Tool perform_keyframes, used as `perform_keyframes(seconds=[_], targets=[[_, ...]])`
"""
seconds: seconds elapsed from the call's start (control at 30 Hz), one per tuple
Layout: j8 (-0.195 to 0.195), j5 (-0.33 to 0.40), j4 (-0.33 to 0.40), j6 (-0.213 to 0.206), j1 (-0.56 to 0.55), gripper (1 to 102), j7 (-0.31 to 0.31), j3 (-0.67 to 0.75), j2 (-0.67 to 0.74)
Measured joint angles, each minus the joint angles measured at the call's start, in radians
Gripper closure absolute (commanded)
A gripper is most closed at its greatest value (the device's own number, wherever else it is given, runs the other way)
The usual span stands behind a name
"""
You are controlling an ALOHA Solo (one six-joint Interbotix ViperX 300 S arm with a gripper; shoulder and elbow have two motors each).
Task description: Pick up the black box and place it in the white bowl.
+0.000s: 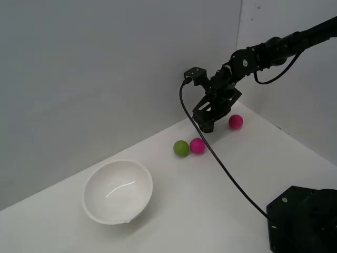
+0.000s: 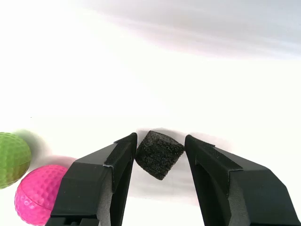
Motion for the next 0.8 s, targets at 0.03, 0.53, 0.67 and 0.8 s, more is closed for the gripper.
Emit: perform_keyframes(seconds=[0.03,0.53,0.67,0.8], targets=[[0.0,0.0,0.0,0.0,0.002,55,0.0,0.002,0.0],[0.0,0.0,0.003,-0.002,0.0,100,0.011,-0.005,-0.006],[0.0,0.0,0.002,-0.002,0.002,100,0.011,-0.002,-0.003],[0.0,0.002,0.002,0.002,0.002,100,0.038,0.009,0.008]])
